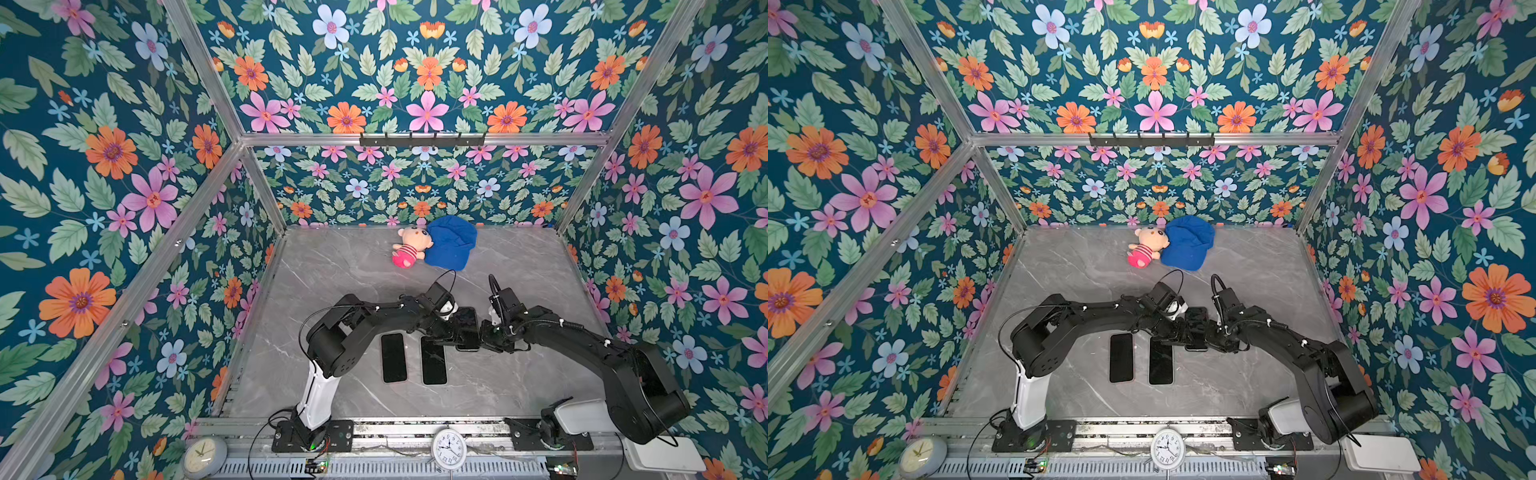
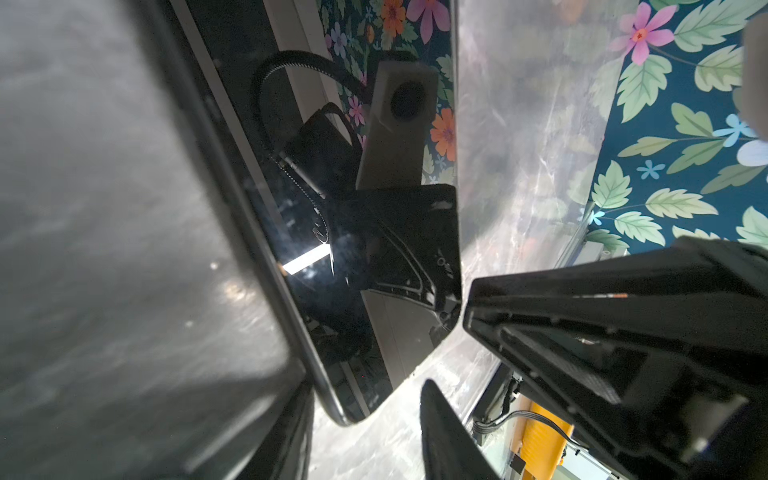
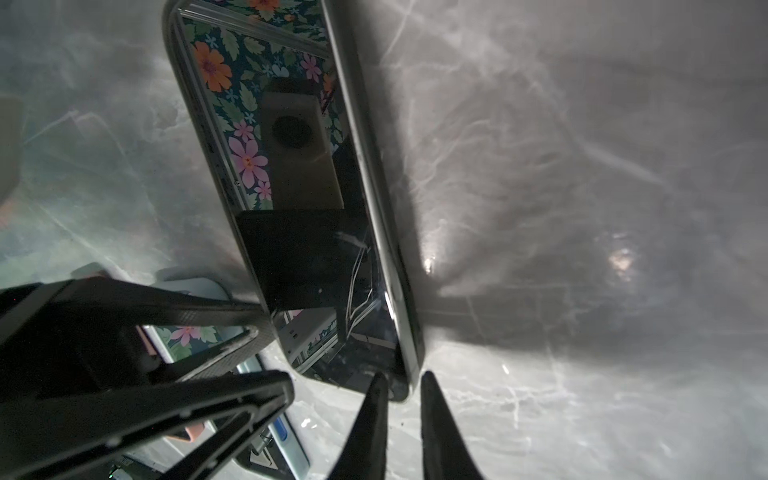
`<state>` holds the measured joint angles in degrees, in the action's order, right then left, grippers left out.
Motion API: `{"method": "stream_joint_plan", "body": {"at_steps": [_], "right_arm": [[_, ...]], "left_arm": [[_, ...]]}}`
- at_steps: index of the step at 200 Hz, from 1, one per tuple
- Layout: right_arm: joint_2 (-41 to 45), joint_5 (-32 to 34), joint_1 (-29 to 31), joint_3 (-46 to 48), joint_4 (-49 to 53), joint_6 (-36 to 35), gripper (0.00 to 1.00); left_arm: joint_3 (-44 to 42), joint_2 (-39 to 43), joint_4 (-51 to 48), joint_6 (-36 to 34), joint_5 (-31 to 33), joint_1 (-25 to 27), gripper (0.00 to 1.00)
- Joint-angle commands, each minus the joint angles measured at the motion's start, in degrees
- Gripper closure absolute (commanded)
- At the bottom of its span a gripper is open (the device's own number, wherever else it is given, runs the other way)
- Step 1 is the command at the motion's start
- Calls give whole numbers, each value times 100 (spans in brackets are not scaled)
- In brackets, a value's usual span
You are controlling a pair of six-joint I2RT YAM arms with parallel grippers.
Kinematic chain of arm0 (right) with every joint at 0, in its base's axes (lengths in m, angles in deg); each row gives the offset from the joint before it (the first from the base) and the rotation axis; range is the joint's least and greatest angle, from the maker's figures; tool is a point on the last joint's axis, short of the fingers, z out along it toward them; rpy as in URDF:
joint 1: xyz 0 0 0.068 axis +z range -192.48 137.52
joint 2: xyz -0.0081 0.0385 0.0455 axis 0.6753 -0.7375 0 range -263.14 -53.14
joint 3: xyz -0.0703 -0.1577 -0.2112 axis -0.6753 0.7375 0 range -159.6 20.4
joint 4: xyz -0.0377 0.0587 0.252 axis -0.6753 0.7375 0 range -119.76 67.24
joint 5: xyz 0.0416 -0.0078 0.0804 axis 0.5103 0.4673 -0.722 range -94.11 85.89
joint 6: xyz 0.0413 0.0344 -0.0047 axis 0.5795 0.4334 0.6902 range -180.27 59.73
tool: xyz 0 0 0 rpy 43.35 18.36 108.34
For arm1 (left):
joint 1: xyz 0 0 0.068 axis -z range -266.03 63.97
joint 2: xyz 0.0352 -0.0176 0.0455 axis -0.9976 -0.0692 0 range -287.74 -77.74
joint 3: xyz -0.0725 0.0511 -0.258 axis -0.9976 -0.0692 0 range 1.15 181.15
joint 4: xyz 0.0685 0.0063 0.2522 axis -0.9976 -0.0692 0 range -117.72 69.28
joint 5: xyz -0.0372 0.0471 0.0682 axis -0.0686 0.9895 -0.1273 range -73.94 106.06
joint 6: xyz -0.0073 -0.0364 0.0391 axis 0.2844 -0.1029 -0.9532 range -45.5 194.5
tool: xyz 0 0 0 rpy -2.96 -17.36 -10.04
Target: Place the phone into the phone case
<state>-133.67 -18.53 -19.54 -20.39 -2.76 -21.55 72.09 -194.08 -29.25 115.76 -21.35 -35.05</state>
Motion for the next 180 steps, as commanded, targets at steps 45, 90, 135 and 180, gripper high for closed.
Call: {"method": "stream_joint_plan", "body": {"at_steps": [45, 90, 135, 180], "right_arm": [[-201, -106, 4, 1, -150, -32, 85], [-213, -392, 2, 123, -384, 72, 89], [-243, -718, 15, 343, -729, 239, 90], [-327, -791, 22, 430, -865, 285, 91]], "left_arm": [[-53, -12, -155, -3, 102, 9, 55], [-54, -17, -135, -3, 71, 15, 55], [-49, -21, -95, 20, 56, 20, 56], [-42, -21, -69, 32, 47, 26, 56]]}}
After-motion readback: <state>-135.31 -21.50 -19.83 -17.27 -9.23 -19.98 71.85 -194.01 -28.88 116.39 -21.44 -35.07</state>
